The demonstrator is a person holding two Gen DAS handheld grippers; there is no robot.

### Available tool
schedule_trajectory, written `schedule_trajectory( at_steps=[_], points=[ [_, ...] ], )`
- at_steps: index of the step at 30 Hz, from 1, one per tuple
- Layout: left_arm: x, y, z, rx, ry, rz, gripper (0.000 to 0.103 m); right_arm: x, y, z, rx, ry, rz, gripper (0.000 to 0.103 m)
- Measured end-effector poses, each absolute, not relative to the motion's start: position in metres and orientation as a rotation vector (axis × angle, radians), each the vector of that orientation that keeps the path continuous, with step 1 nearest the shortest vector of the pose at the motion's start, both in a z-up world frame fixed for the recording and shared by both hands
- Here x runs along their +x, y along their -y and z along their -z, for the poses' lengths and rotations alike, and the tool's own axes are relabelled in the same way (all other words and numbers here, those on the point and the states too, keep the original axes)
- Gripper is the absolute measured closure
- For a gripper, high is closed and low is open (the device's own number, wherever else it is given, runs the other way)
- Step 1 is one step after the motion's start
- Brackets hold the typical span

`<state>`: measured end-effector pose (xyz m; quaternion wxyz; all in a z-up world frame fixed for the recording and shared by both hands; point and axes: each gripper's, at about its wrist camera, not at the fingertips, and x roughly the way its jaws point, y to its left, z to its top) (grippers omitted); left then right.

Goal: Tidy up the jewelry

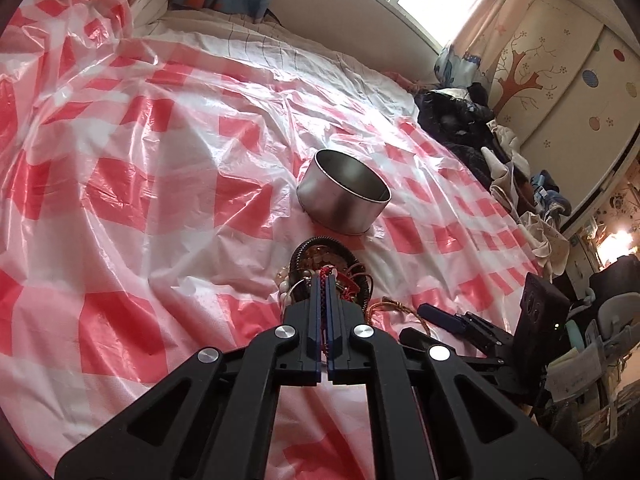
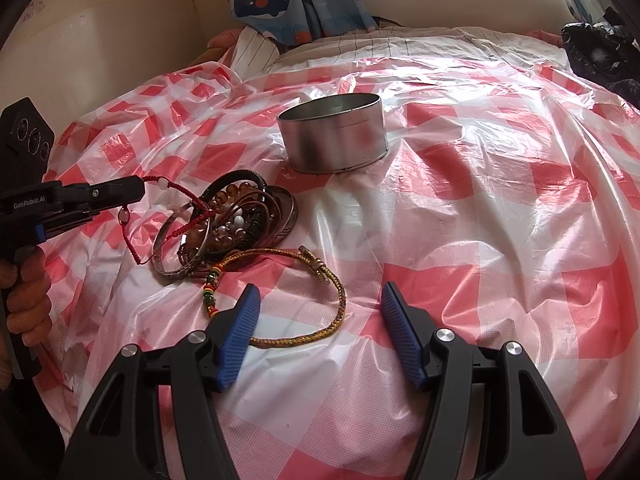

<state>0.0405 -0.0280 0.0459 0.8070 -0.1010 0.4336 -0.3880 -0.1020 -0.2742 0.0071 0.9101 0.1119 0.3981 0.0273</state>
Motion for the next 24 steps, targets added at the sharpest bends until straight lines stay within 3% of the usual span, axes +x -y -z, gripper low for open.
schedule_trajectory(
  at_steps=[3, 5, 8, 10, 24],
  points=[
    [0.037, 0.029, -0.048, -0.211, -0.917, 0.832, 0.102, -0.103, 0.276, -0.008, 0.248, -0.815, -0.058, 0.044],
    [0.035, 0.03, -0.047, -0.176, -0.914, 0.806, 0.102, -0.104, 0.279, -0.008, 0.274, -0.812, -0.062, 0.057],
    [0.035, 0.034, -0.046, -0.136, -0.91, 0.78, 0.102, -0.106, 0.29, -0.008, 0.336, -0.8, -0.073, 0.086],
    [0.034, 0.036, -0.045, -0.107, -0.9, 0.776, 0.102, -0.108, 0.295, -0.011, 0.37, -0.781, -0.08, 0.095],
    [0.027, 0.042, -0.07, -0.12, -0.784, 0.851, 0.102, -0.128, 0.304, -0.058, 0.414, -0.585, -0.128, 0.099]
  ],
)
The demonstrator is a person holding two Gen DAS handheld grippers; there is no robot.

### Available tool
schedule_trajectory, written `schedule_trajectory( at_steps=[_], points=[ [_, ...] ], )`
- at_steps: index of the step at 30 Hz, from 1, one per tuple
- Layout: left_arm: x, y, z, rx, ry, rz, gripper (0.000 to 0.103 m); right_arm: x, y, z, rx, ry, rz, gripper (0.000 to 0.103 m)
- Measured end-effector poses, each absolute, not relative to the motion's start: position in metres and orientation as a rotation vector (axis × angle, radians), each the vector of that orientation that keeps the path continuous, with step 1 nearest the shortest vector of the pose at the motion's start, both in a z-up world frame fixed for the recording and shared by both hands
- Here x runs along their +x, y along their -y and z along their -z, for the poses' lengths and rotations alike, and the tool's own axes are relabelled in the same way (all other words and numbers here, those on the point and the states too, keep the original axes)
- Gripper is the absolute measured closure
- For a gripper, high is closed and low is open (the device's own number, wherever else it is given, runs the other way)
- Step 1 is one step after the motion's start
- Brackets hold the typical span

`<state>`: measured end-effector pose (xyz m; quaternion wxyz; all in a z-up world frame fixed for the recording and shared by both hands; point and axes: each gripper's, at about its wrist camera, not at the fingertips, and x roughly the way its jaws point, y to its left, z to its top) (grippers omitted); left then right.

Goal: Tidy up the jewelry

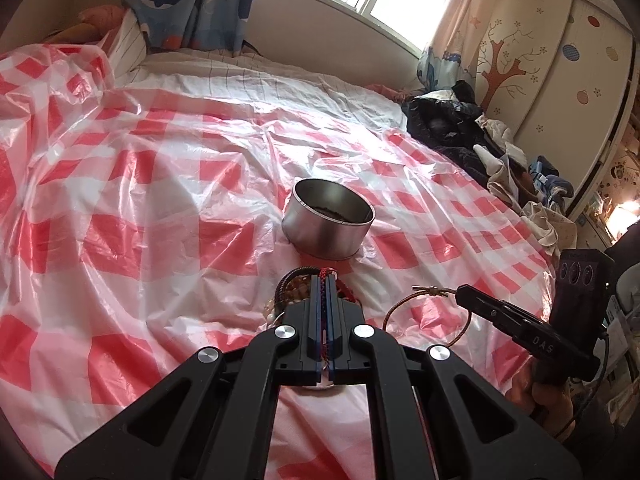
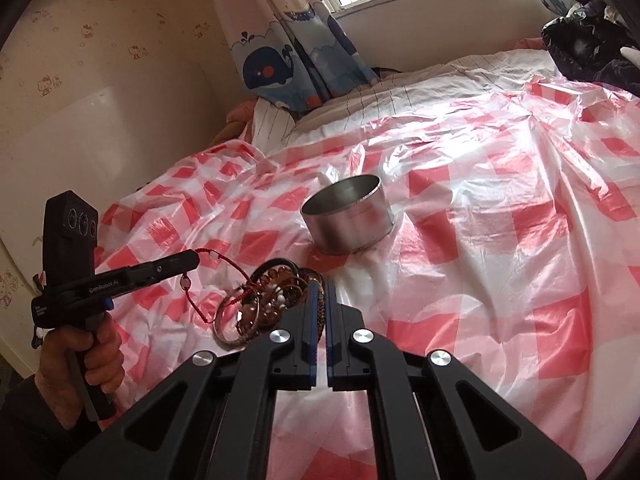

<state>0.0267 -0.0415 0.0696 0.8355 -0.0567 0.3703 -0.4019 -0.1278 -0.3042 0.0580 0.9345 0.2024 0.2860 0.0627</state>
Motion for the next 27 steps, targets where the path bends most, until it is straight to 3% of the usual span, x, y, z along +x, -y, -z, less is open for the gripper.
schedule_trajectory(
  at_steps=[9, 17, 22, 27],
  points=[
    [0.058, 0.092, -0.102, -0.104, -0.728, 0.923, 0.102, -0.097, 0.328, -0.103, 0.394, -0.498, -0.122, 0.099],
    [0.105, 0.137, -0.093, -0.165, -0.74, 0.945, 0.102, -0.061, 0.345, -0.12, 0.371, -0.461, -0.111, 0.099],
    [0.147, 0.176, -0.05, -0.012, -0.924, 0.814, 0.101, -0.041, 0.346, -0.119, 0.365, -0.464, -0.113, 0.099],
    [0.144, 0.152, -0.059, -0.014, -0.891, 0.78, 0.09, -0.012, 0.34, -0.116, 0.369, -0.482, -0.14, 0.099]
  ],
)
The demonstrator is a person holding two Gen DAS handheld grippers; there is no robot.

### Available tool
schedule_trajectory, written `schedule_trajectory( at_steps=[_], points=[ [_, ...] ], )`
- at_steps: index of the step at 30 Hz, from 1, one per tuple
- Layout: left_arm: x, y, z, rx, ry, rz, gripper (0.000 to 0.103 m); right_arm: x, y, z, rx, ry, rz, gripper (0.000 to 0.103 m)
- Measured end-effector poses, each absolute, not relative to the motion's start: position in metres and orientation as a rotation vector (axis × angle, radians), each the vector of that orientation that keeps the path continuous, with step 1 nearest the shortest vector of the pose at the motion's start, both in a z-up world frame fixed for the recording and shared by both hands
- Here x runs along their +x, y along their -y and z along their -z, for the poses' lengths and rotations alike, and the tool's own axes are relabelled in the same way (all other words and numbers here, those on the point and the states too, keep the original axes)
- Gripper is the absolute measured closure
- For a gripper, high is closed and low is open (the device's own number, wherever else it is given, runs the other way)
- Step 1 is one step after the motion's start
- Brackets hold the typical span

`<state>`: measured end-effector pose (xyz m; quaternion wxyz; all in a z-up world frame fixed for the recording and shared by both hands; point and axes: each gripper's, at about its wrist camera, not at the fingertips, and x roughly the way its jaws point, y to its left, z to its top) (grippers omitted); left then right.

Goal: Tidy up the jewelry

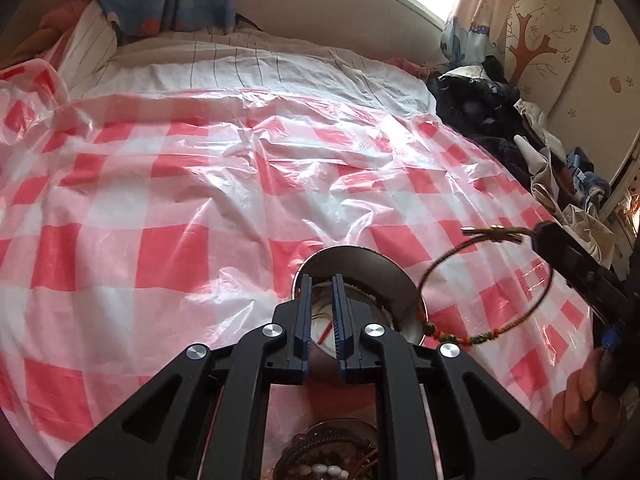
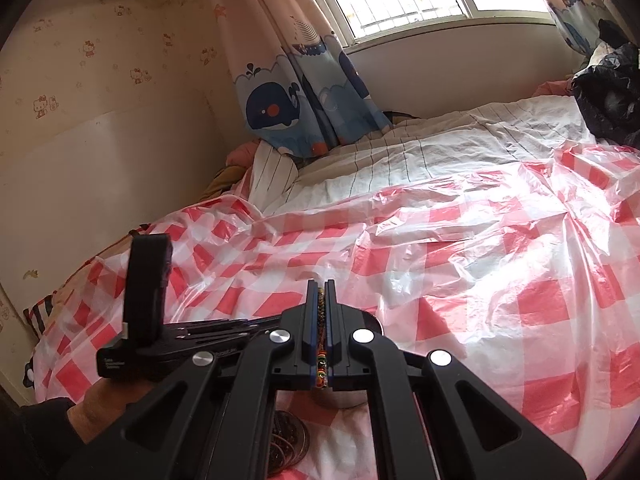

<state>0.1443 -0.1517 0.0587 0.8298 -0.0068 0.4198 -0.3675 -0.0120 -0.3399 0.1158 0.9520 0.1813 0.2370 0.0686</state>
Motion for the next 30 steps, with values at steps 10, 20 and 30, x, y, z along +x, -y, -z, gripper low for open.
schedule_trajectory(
  at_steps=[10, 20, 30],
  points=[
    [0.124, 0.093, -0.066, -0.025, -0.858, 0.687, 0.071, 0.037, 0.322, -0.063, 0.288, -0.673, -0.026, 0.084],
    [0.063, 0.08, -0.051, 0.043, -0.864, 0.66, 0.057, -0.06, 0.319, -0.054, 0.298, -0.708, -0.004, 0.062],
    [0.018, 0.055, -0.039, 0.077, -0.885, 0.636, 0.056, -0.088, 0.294, -0.014, 0.329, -0.775, -0.008, 0.053]
  ],
)
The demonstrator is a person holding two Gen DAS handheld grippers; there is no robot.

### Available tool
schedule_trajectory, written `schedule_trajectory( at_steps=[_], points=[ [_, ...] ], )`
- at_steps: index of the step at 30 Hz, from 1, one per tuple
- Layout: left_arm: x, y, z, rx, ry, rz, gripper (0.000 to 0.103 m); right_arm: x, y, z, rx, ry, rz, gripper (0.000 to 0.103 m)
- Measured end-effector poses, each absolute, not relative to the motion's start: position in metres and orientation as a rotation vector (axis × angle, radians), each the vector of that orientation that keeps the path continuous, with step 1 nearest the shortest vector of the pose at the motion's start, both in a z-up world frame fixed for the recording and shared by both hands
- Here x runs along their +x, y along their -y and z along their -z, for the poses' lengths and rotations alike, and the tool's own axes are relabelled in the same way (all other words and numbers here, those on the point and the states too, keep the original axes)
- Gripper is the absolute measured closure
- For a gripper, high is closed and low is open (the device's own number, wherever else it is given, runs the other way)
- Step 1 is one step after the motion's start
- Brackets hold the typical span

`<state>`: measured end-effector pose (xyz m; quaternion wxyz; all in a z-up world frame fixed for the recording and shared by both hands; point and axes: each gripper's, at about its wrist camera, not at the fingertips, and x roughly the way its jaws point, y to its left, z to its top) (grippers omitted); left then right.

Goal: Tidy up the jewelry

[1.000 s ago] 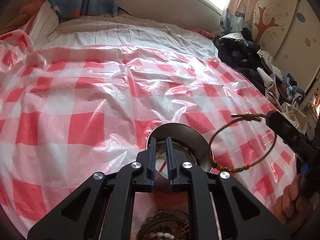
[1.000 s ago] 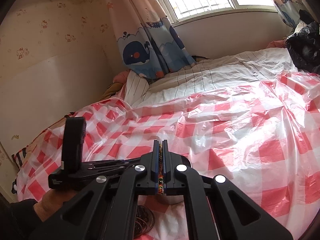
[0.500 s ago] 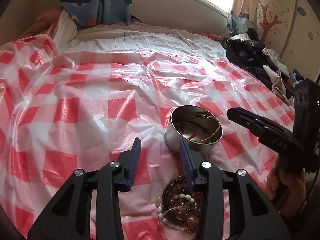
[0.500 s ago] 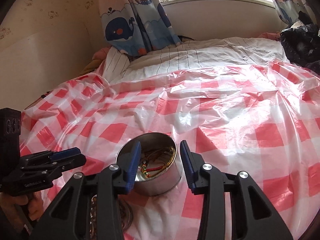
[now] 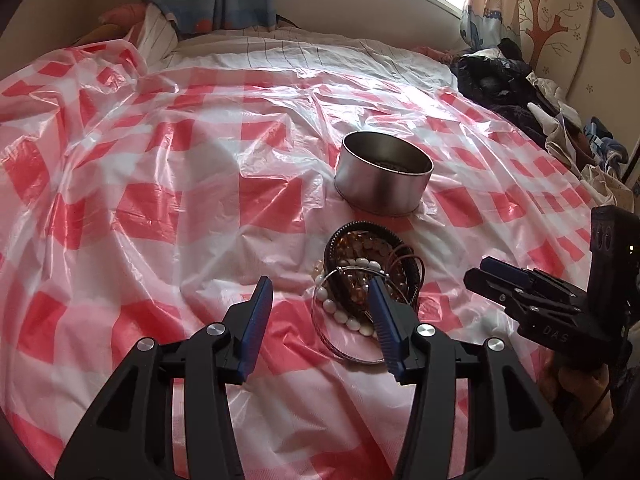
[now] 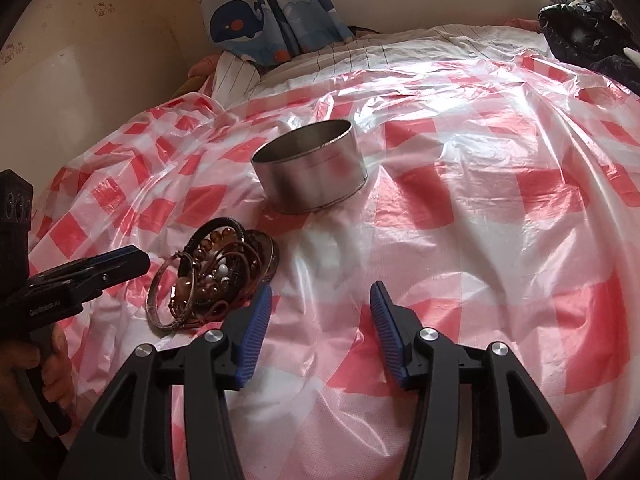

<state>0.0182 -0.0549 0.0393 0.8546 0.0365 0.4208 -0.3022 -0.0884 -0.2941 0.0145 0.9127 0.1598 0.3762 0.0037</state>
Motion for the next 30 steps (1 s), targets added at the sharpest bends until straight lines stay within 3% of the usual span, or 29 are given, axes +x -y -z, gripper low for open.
schedule_trajectory(
  at_steps=[10, 14, 16, 30],
  points=[
    [0.021, 0.074, -0.031, 0.16, -0.871, 0.645, 0.059, -0.086, 0.295, -0.011, 0.332, -0.773, -0.008, 0.047],
    [0.026, 0.079, -0.024, 0.176, -0.913, 0.658, 0.08, -0.088, 0.296, -0.014, 0.334, -0.76, -0.011, 0.047],
    [0.026, 0.081, -0.021, 0.189, -0.935, 0.66, 0.1, -0.089, 0.293, -0.017, 0.324, -0.744, -0.019, 0.046],
    [0.037, 0.044, -0.049, -0.052, -0.903, 0.718, 0.1, -0.037, 0.251, -0.024, 0.179, -0.802, -0.219, 0.047]
  ],
)
